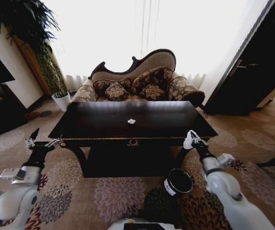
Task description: Move to the front of the table and place the trash on the table into the trash bin.
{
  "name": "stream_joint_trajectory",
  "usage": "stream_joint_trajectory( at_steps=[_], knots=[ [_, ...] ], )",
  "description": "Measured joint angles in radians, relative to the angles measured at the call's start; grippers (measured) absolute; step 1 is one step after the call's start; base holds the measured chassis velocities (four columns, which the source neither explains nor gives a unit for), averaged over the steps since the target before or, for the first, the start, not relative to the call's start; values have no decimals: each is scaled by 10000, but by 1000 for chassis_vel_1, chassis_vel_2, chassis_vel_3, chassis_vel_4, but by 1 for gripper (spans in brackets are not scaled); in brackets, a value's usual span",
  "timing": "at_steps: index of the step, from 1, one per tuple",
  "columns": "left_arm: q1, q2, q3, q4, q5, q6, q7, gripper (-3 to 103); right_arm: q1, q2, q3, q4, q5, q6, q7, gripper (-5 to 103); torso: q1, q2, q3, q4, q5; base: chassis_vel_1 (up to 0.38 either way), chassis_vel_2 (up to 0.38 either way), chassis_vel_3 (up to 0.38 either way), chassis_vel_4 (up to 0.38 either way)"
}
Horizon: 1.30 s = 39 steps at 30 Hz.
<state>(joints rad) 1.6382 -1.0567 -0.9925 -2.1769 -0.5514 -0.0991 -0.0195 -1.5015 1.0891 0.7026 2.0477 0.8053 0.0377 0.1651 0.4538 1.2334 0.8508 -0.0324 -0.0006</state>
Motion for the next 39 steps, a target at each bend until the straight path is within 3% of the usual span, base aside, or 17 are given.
stream_joint_trajectory(
  at_steps=[6, 13, 15, 39],
  knots=[
    [0, 1, 0, 0, 0, 0, 0, 100, -244, 1184, -350, -1076, -958, 813, -364, 1, 0, 0, 0, 0, 2, 0, 0, 0, 0],
    [0, 0, 0, 0, 0, 0, 0, 100, -78, 1670, -940, -2443, -1563, 1398, -734, 1, 0, 0, 1, -1, 1, 0, 0, 0, 0],
    [0, 0, 0, 0, 0, 0, 0, 100, 152, 1742, -1191, -3360, -2115, 1688, -887, 1, 0, -1, 0, 1, 2, 0, 0, 0, 0],
    [0, 0, 0, 0, 0, 0, 0, 100, 3231, 719, -3021, -9585, -3242, 2510, -1152, 1, 1, -2, 2, 0, 4, 0, 0, 0, 0]
  ],
)
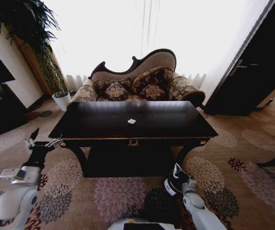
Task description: Move to the front of the table and place the trash on the table into the trash bin.
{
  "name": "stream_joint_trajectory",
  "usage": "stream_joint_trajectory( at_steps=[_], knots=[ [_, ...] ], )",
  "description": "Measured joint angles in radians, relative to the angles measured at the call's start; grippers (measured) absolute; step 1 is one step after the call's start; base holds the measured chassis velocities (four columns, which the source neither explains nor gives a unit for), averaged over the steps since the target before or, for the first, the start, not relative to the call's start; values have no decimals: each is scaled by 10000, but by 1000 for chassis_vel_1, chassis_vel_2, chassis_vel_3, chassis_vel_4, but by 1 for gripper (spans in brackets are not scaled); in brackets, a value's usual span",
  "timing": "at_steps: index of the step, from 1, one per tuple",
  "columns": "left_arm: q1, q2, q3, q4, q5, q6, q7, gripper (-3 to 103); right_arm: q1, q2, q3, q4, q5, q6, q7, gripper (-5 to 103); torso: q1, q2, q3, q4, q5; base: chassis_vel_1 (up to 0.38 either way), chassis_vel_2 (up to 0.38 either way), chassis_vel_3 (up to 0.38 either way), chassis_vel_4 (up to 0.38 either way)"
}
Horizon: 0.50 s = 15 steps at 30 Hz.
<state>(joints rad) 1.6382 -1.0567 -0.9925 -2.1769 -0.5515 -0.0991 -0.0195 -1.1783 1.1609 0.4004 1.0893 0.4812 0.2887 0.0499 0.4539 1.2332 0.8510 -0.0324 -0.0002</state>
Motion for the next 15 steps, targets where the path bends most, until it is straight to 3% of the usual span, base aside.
stream_joint_trajectory(
  at_steps=[15],
  knots=[
    [0, 0, 0, 0, 0, 0, 0, 100, 1672, -516, -638, -2972, -17, 446, -113, 1, 1, 0, 0, -1, -1, 0, 0, 0, 0]
  ],
)
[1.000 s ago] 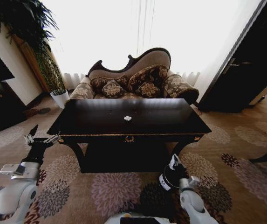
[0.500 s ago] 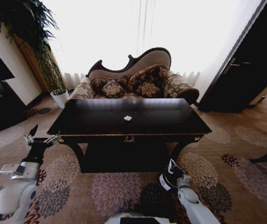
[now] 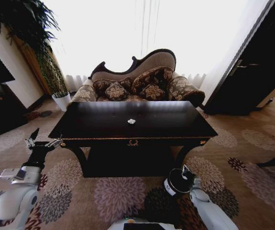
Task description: Move to the front of the table and place the trash on the table into the trash bin.
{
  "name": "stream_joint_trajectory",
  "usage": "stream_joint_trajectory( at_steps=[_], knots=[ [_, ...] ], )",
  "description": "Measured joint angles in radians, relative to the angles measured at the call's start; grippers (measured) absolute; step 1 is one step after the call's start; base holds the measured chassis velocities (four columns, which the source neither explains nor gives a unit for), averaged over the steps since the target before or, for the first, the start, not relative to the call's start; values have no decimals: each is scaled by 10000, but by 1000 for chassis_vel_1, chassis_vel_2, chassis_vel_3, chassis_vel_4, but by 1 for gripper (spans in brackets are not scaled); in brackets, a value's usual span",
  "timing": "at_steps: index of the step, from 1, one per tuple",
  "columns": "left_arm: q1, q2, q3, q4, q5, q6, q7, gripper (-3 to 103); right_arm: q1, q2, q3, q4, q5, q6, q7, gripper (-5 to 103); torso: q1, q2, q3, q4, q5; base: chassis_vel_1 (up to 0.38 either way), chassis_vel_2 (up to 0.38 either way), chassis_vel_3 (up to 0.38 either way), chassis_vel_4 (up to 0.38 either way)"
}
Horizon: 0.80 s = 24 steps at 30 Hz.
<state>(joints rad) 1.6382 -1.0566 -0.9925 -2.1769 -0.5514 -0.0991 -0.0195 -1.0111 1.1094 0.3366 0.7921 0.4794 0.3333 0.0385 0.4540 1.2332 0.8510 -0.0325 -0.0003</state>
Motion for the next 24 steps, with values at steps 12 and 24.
stream_joint_trajectory(
  at_steps=[12, 24],
  knots=[
    [0, 0, 0, 0, 0, 0, 0, 100, 10, 409, 74, -471, -111, 60, -95, 1, 0, 0, -1, 0, 0, 0, 0, 0, 0],
    [0, 0, 0, 0, 0, 0, 0, 100, -91, 546, 113, -373, -171, 14, -152, 30, -1, 0, -1, 0, 1, 0, 0, 0, 0]
  ],
)
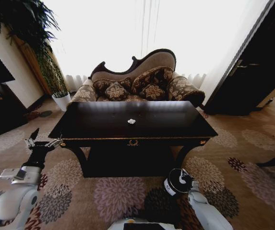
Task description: Move to the front of the table and place the trash on the table into the trash bin.
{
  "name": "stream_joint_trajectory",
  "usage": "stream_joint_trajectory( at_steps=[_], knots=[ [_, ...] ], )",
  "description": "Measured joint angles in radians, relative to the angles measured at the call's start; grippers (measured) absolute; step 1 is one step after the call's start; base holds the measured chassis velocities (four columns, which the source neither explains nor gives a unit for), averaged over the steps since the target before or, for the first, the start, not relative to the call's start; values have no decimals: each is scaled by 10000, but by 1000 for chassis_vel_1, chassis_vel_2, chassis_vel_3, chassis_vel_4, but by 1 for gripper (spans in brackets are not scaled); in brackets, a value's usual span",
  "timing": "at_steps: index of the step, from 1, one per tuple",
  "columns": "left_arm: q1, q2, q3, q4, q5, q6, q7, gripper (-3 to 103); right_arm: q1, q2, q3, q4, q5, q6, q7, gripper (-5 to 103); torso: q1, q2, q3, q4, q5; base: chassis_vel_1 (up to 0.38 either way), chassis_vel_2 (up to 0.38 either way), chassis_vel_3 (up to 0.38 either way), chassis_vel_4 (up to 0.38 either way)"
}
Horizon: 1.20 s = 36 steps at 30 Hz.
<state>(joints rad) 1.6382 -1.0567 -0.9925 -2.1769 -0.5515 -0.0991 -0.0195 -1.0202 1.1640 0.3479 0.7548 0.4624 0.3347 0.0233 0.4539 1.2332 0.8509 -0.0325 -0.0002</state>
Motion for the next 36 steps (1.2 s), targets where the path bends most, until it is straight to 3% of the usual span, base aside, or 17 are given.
stream_joint_trajectory(
  at_steps=[1, 4, 6, 11, 13, 17, 21, 36],
  knots=[
    [0, 0, 0, 0, 0, 0, 0, 100, 0, 0, 0, 0, 0, 0, 0, 30, 0, 0, 0, 0, 0, 0, 0, 0, 0],
    [0, 0, 0, 0, 0, 0, 0, 100, -1, 35, 0, 54, -26, -17, -1, 46, 0, 0, 0, 0, 0, 0, 0, 0, 0],
    [0, 0, 0, 0, 0, 0, 0, 100, -6, 37, 0, 71, -30, -20, -1, 46, 0, 0, 0, 0, -1, 0, 0, 0, 0],
    [0, 0, 0, 0, 0, 0, 0, 100, -56, 22, 6, 113, -34, -31, -1, 73, -1, 0, 0, 0, -1, 0, 0, 0, 0],
    [0, 0, 0, 0, 0, 0, 0, 100, -66, 20, 12, 119, -34, -31, -1, 73, -1, 0, 0, 0, -1, 0, 0, 0, 0],
    [0, 0, 0, 0, 0, 0, 0, 100, -259, 72, 52, 400, -39, -32, -1, 95, 0, 0, 0, 0, 0, 0, 0, 0, 0],
    [0, 0, 0, 0, 0, 0, 0, 100, -507, 150, 110, 806, -47, -33, 0, 100, -1, 0, 0, 0, -1, 0, 0, 0, 0],
    [0, 0, 0, 0, 0, 0, 0, 100, -3125, 850, 825, 4521, 84, 286, 85, 100, -1, 2, -1, -2, -1, 0, 0, 0, 0]
  ],
)
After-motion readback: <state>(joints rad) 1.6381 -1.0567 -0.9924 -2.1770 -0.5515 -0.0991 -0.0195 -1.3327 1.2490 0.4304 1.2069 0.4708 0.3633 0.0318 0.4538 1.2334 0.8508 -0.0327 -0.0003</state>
